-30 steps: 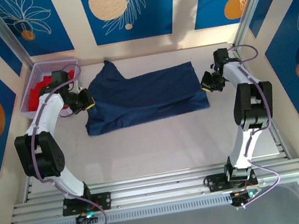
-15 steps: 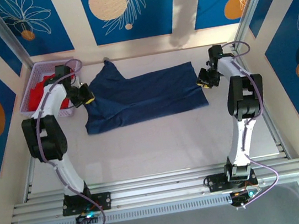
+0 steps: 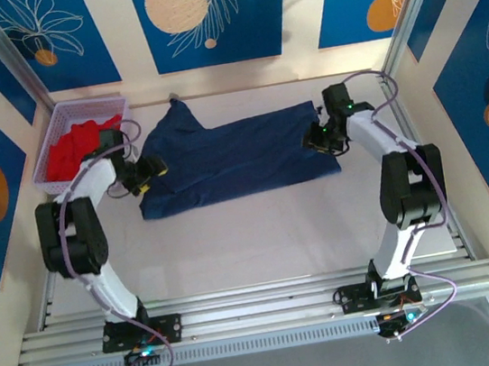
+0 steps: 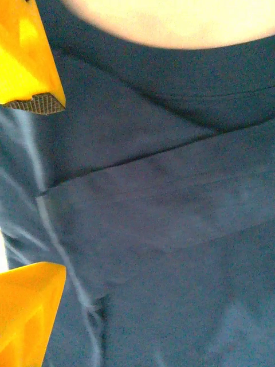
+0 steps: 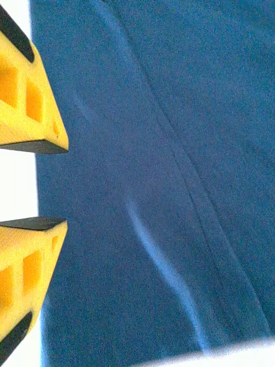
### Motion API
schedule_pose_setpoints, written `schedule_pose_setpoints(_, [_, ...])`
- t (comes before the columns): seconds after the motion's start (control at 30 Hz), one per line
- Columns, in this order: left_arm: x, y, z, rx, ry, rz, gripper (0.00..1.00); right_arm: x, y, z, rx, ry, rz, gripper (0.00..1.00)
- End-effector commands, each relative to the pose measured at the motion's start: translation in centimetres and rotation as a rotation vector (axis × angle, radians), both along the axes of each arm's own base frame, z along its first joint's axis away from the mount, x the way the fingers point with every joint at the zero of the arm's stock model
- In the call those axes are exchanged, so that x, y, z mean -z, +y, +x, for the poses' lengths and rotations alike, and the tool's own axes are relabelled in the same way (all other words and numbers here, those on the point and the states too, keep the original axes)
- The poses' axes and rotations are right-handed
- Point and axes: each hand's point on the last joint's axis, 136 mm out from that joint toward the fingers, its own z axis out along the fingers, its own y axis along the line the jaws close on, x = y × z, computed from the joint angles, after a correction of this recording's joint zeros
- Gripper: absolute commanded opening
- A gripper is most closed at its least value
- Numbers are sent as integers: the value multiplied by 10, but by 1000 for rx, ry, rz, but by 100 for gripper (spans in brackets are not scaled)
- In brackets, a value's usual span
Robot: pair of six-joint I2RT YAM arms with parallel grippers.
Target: Fold the inside-out t-shirt
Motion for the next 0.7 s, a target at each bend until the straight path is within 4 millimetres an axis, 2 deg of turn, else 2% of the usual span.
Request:
schedule_pose_setpoints(0.0, [4,-18,-1,38,-46,12,69,2,14,-4,-27,-10,34,36])
schedule_pose_setpoints(0.17, [28,-34,-7,90,11,23,68,11,22,-6,-47,14,35,36])
schedule_pose_setpoints(0.27, [36,-42,-4,114,19,23,65,16,23,-7,-48,24,42,36])
schedule_pose_setpoints(0.43, [40,-50,4,135,25,27,50,22,20,-11,-46,36,29,36])
schedule_pose_setpoints(0.67, [38,-52,23,141,10,30,24,23,17,-16,-44,37,24,36])
